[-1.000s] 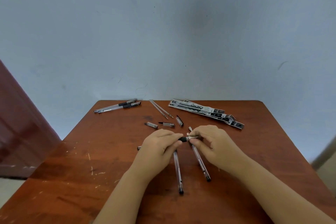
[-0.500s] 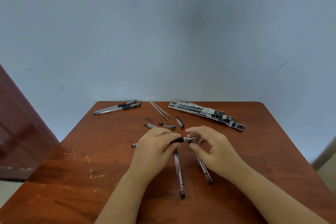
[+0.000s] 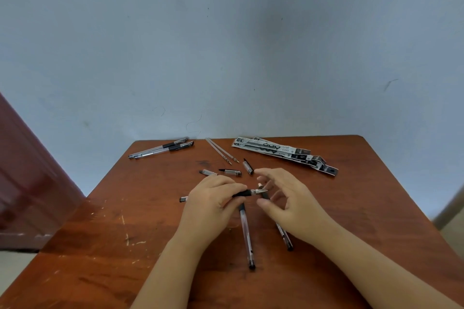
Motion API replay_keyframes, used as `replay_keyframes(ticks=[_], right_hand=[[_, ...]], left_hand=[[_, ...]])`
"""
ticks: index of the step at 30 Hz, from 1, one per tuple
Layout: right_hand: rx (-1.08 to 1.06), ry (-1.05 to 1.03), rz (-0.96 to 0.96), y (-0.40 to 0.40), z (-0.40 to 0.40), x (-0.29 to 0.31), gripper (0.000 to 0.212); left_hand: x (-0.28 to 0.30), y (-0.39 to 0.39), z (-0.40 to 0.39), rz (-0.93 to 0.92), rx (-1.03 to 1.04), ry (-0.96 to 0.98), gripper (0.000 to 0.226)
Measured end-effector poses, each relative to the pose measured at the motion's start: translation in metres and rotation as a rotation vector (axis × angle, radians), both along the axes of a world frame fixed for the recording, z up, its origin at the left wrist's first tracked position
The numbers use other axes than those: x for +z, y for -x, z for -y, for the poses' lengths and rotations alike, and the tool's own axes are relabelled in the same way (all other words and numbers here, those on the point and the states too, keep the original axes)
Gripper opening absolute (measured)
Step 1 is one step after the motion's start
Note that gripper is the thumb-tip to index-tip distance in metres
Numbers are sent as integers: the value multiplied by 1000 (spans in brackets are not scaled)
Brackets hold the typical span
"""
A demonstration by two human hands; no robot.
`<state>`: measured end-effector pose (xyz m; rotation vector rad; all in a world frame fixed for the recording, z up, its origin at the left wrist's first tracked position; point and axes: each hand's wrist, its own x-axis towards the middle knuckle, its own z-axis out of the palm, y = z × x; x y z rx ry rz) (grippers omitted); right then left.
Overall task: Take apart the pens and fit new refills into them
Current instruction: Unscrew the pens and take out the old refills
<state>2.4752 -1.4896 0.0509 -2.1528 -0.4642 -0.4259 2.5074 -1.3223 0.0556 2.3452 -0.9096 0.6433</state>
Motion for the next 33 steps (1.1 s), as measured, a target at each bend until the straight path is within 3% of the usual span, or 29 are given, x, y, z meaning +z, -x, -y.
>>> replay_keyframes(ticks=[3,6,11,15,20,24,26,33], right_hand=[[-49,12,-41,1,-2,3,35],[-63,24,22,1,-3,1,51],[-43,-6,45,1,-2,-1,29],[-65,-53,-9,1,-3,2,33],[-102,-55,98,0,-3,1,44],[-134,-5,138,-1,3,0,15],[-163,24,170,-2,5,0,12],[-179,172,217,-3,3,3,20]], left_hand=[[0,1,1,-6,-6,-13,31],[0,2,1,-8,-9,-18,30],[1,1,2,-17,-10,-23,30],[2,3,4,-2,-4,-28,31],[2,3,4,-27,-1,-29,31],[5,0,-3,-109,26,-5,20],[8,-2,-8,-126,42,20,18],[15,-12,-28,-203,342,161,22]])
